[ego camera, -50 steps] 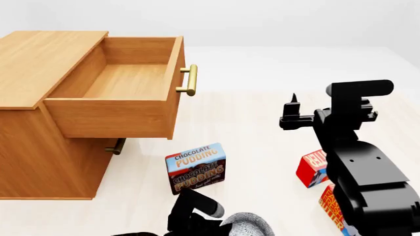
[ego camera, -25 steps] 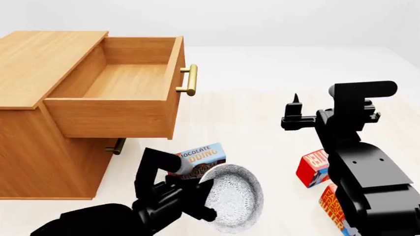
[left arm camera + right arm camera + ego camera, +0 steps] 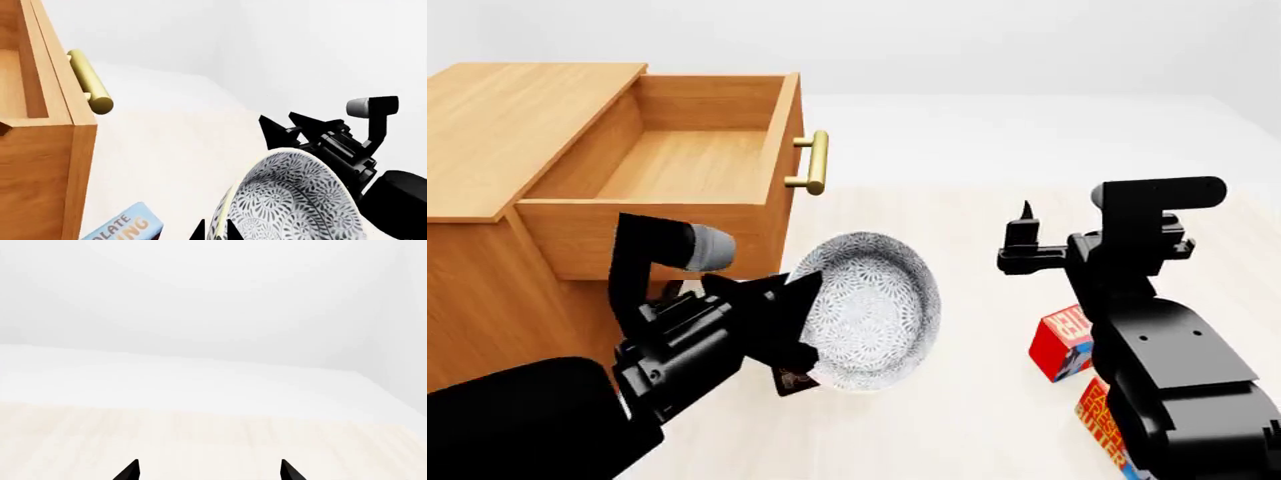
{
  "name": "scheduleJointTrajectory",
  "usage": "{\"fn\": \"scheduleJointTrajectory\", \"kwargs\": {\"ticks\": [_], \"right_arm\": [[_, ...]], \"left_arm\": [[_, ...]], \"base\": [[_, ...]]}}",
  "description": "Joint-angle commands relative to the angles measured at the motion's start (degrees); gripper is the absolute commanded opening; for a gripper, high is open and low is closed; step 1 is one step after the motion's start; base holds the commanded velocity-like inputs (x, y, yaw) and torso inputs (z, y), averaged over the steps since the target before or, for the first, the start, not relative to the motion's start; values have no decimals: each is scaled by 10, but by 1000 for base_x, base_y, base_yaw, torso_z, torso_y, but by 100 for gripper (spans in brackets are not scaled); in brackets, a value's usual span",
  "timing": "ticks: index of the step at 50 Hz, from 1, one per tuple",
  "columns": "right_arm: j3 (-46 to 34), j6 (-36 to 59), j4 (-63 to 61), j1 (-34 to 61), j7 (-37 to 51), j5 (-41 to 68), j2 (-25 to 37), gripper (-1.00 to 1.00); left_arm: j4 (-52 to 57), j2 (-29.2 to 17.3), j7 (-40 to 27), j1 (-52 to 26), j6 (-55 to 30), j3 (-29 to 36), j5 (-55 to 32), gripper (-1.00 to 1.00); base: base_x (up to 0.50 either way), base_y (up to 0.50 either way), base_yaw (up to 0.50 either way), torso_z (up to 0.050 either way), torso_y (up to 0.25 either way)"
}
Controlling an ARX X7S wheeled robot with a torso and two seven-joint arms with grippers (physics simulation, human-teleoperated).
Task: Put the bowl in the top drawer of the cabinet.
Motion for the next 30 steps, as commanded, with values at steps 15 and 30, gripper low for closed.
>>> {"fn": "scheduleJointTrajectory", "kwargs": {"ticks": [15, 30], "right_arm": [[-3, -23, 3, -26, -10, 11, -5, 100], [-7, -55, 31, -42, -19, 10, -8, 100]], "left_arm": [[-32, -8, -105, -161, -38, -52, -121, -100], [-142, 25, -180, -330, -96, -54, -172, -100]], "base": [[0, 0, 0, 0, 0], [0, 0, 0, 0, 0]]}}
